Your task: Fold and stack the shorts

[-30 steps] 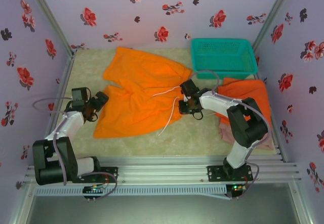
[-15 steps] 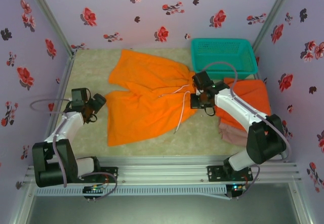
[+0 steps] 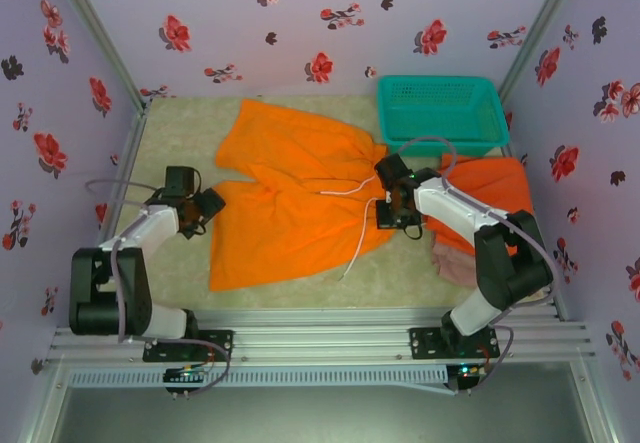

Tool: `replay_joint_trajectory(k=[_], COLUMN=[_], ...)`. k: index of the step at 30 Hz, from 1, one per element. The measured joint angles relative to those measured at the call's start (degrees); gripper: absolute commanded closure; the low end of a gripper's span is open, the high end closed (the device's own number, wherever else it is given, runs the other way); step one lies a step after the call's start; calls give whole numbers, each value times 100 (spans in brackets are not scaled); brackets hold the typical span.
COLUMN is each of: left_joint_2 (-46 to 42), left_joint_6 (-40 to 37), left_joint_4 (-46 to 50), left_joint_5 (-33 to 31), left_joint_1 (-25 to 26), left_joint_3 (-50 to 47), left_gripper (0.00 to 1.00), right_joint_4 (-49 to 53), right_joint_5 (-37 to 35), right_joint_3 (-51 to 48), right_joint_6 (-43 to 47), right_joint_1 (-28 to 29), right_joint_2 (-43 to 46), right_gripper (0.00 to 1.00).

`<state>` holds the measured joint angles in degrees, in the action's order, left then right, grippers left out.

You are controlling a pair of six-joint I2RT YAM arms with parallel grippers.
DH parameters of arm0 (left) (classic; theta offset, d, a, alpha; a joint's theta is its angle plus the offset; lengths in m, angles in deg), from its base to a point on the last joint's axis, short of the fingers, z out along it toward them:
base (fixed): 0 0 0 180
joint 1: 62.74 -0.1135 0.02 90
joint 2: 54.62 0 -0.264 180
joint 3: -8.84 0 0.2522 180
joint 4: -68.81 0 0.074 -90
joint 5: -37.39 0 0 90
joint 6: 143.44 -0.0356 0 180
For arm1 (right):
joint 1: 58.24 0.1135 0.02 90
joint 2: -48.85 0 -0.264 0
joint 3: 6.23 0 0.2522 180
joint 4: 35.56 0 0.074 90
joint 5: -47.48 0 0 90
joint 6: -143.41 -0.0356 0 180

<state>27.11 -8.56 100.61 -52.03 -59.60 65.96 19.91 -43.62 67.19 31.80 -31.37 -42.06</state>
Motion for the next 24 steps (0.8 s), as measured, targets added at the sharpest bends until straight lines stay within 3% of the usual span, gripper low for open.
replay_joint_trajectory(k=[4, 7, 11, 13, 19, 24], left_joint_2=[555, 951, 1292, 1349, 1145, 391], left_joint_6=[-50, -101, -184, -249, -605, -957], left_joint_4=[-37, -96, -149, -142, 175, 634], left_joint_5=[7, 17, 35, 33, -415, -1187], left_joint_1=[63, 111, 133, 136, 138, 87], left_joint_3=[402, 678, 857, 907, 1143, 1202], left_gripper=[33, 47, 85, 98, 100, 95], right_joint_4=[-50, -114, -188, -243, -337, -446], right_joint_5=[22, 96, 173, 219, 289, 398], right_joint_3=[-55, -70, -109, -146, -203, -376], right_joint_6=[0, 0, -2, -2, -2, -48], right_joint_1=[0, 0, 2, 0, 0, 13], right_joint_2=[0, 0, -2, -2, 0, 4], right_gripper=[96, 96, 96, 96, 97, 97])
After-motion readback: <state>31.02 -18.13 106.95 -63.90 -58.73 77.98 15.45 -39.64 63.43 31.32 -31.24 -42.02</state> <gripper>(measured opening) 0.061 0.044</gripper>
